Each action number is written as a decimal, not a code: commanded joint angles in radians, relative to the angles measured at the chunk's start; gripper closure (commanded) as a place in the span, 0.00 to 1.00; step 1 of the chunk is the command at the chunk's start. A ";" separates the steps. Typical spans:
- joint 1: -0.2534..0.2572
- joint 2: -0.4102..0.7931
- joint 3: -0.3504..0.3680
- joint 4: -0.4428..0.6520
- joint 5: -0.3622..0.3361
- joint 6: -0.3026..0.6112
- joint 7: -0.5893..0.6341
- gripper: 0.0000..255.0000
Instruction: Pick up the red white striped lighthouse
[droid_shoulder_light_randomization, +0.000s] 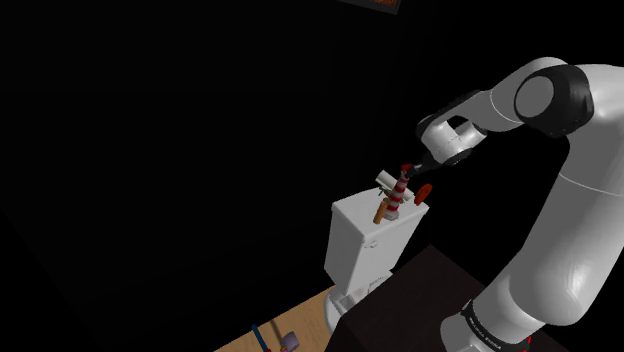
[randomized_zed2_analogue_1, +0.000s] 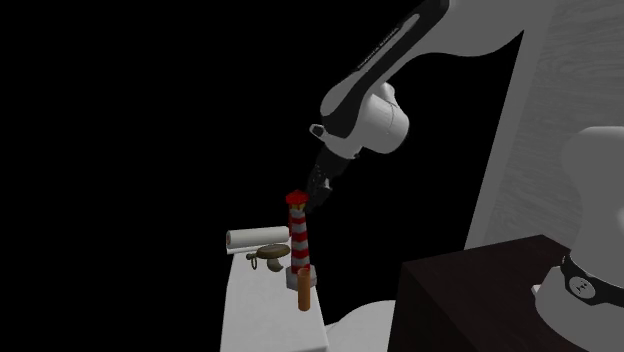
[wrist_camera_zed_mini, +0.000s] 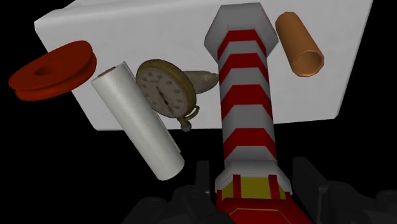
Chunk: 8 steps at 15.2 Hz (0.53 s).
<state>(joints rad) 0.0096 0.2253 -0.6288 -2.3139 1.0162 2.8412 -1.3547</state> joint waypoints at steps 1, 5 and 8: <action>0.019 -0.023 -0.023 -0.006 -0.059 -0.005 0.050 1.00; 0.060 -0.078 -0.075 -0.019 -0.192 -0.018 0.160 1.00; 0.086 -0.120 -0.110 -0.025 -0.298 -0.030 0.244 1.00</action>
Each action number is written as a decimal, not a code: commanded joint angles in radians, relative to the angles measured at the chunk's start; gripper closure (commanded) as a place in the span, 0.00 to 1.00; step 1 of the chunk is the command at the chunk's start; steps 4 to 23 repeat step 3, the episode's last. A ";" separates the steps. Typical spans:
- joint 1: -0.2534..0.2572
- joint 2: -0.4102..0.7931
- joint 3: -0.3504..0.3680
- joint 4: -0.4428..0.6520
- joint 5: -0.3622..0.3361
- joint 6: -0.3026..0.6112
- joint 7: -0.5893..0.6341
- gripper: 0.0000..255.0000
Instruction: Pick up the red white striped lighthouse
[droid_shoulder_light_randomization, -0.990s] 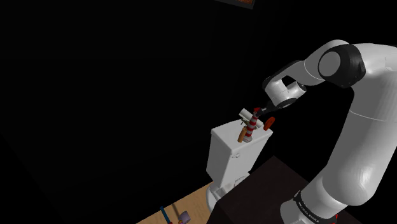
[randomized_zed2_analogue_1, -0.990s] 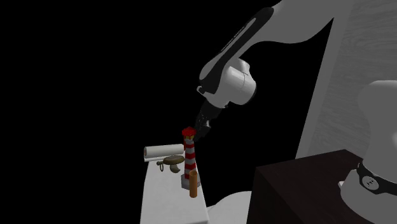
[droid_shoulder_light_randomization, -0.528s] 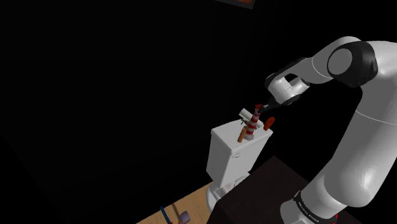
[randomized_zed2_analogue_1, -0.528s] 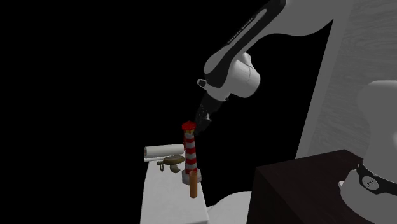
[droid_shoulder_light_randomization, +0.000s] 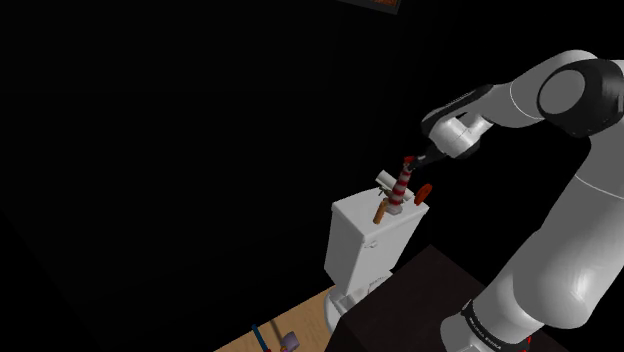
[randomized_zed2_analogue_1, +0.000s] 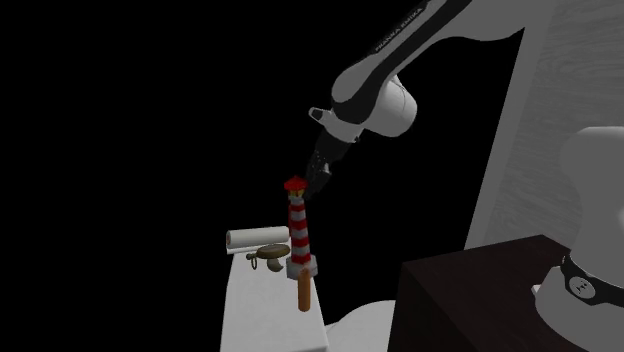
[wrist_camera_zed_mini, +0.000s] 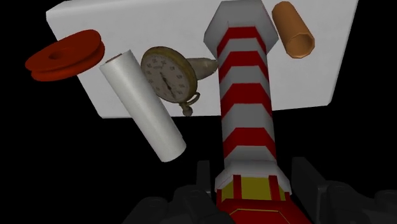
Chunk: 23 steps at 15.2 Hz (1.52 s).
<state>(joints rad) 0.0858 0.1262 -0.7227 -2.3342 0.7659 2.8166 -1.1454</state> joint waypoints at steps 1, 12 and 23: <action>0.018 -0.035 -0.027 -0.007 -0.083 -0.010 0.064 1.00; 0.018 -0.038 -0.028 -0.007 -0.089 -0.010 0.068 1.00; 0.018 -0.038 -0.028 -0.007 -0.089 -0.010 0.068 1.00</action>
